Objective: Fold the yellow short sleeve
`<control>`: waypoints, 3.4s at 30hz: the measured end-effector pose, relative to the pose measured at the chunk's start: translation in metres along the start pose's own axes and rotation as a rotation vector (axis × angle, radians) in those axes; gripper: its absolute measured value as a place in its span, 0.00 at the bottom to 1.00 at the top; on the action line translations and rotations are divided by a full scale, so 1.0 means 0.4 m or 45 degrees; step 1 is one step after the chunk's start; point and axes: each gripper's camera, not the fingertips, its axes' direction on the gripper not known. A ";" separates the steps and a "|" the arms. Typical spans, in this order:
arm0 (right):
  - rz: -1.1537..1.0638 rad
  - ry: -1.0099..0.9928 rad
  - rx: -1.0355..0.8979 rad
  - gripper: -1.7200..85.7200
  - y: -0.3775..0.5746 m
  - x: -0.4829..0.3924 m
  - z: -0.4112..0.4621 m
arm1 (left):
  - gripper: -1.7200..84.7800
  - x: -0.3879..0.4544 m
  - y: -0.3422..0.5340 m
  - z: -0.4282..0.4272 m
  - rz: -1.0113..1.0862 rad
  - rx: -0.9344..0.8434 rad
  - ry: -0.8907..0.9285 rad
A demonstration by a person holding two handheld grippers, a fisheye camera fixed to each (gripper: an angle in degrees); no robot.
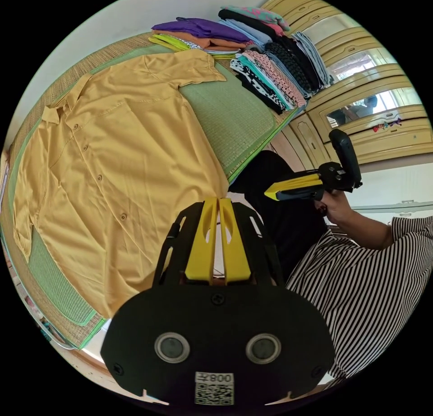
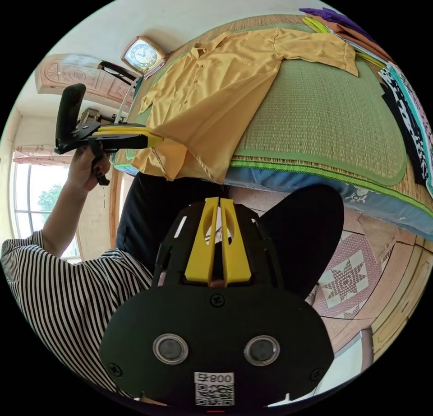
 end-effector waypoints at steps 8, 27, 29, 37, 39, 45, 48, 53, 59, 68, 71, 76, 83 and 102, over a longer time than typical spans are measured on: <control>-0.262 0.131 -0.008 0.11 -0.131 -0.190 0.086 | 0.02 -0.030 0.016 0.012 -0.043 0.014 0.069; -0.324 0.529 -0.032 0.02 -0.160 -0.283 0.127 | 0.03 -0.106 0.052 0.069 0.003 -0.066 0.102; -0.296 0.524 -0.046 0.02 -0.141 -0.264 0.114 | 0.03 -0.105 0.051 0.092 0.032 -0.104 0.102; -0.197 0.437 -0.214 0.02 -0.166 -0.182 0.139 | 0.05 -0.154 0.071 0.183 0.047 -0.260 0.089; -0.177 0.413 -0.225 0.02 -0.175 -0.166 0.131 | 0.06 -0.187 0.096 0.175 0.010 -0.231 0.175; -0.152 0.335 -0.162 0.02 -0.208 -0.142 0.066 | 0.07 -0.311 0.231 0.090 -0.191 -0.029 0.301; -0.216 0.273 -0.120 0.02 -0.251 -0.171 0.059 | 0.06 -0.401 0.317 0.038 -0.369 0.100 0.286; -0.323 0.307 -0.239 0.02 -0.337 -0.189 0.160 | 0.05 -0.541 0.424 0.010 -0.623 0.231 0.290; -0.210 0.414 -0.362 0.02 -0.349 -0.071 0.178 | 0.03 -0.654 0.483 0.058 -0.764 0.024 0.244; -0.230 0.215 -0.219 0.02 -0.423 -0.091 0.079 | 0.02 -0.752 0.504 -0.016 -0.723 0.185 0.329; -0.260 0.252 -0.296 0.02 -0.467 -0.096 0.146 | 0.02 -0.794 0.512 0.001 -0.753 0.165 0.401; -0.254 0.248 -0.361 0.02 -0.481 -0.038 0.139 | 0.02 -0.818 0.527 -0.016 -0.721 0.097 0.394; -0.203 0.234 -0.419 0.02 -0.488 0.023 0.094 | 0.02 -0.862 0.544 -0.095 -0.672 0.187 0.424; -0.119 0.354 -0.137 0.02 -0.817 0.147 0.034 | 0.02 -1.167 0.711 -0.291 -1.154 0.478 0.090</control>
